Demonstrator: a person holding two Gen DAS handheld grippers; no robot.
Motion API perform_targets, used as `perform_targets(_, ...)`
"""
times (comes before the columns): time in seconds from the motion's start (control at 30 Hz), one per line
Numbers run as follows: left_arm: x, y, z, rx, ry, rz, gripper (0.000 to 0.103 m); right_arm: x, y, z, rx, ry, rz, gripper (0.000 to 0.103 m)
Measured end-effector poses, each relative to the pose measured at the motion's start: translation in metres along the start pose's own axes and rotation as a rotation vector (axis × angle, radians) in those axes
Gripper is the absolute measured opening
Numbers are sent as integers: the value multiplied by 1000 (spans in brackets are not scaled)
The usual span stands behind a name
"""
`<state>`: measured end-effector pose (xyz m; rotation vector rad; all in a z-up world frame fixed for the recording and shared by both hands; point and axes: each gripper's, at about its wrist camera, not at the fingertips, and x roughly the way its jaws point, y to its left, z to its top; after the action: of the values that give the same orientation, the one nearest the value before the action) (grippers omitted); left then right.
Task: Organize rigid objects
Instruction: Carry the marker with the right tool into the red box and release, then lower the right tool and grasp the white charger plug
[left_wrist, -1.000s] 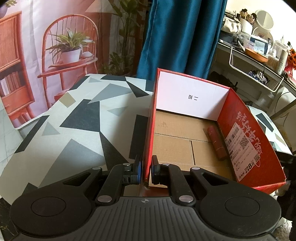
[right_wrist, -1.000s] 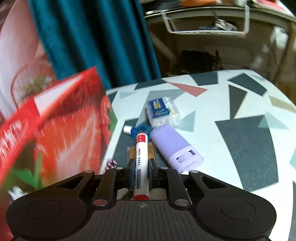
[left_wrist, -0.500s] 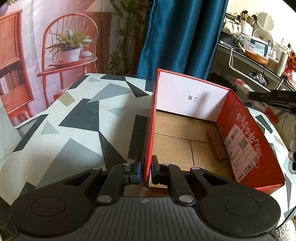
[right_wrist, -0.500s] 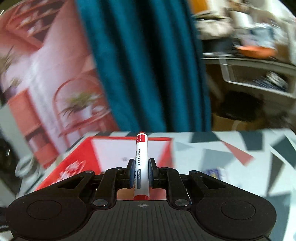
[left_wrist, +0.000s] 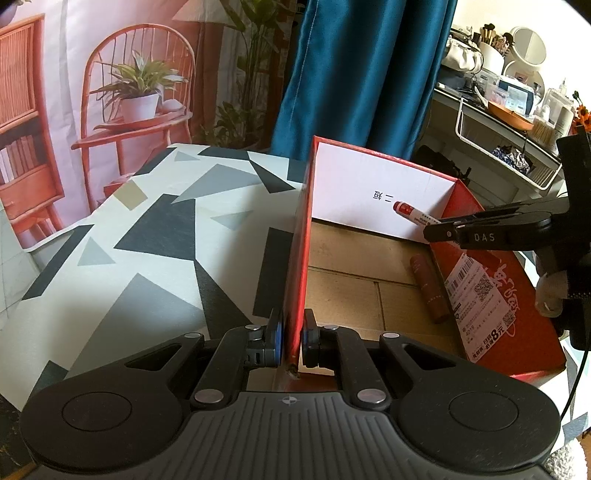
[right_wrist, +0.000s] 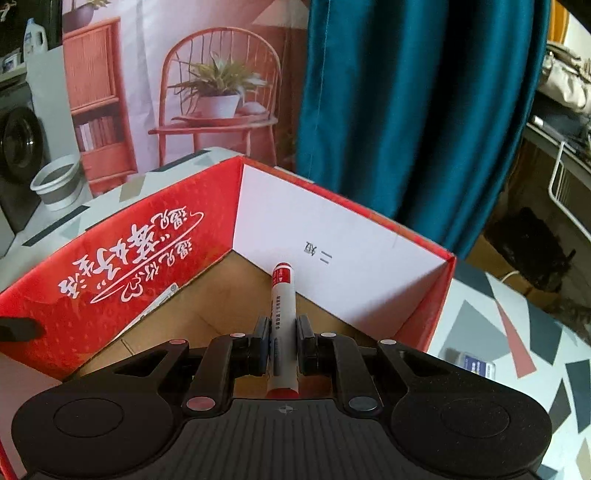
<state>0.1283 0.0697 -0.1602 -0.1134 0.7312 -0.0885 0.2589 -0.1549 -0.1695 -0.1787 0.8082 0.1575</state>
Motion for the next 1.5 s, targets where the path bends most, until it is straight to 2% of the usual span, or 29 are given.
perform_targets(0.2,0,0,0,0,0,0,11,4,-10,-4,53,8,-17,14)
perform_targets(0.63,1,0,1,1,0,1,11,2,-12,-5,76,-8,-17,17)
perform_targets(0.73,1,1,1,4,1,2,11,-4,-12,-7,84,-37,-23,18)
perform_targets(0.87,1,1,1,4,1,3,11,-24,-14,-9,76,-125,-33,18)
perform_targets(1.0,1,1,1,5,1,5,11,-52,-27,-14,80,-234,-55,27)
perform_targets(1.13,1,1,0,8,2,9,11,-80,-55,-24,140,-310,-105,32)
perform_targets(1.2,1,0,0,7,2,9,11,-91,-73,-33,184,-340,-129,49)
perform_targets(1.27,1,0,0,8,2,9,11,-100,-89,-43,225,-359,-149,61)
perform_targets(1.3,1,1,0,8,1,9,11,-104,-98,-50,245,-365,-161,63)
perform_targets(1.5,1,0,0,8,2,9,11,-107,-123,-98,290,-330,-247,67)
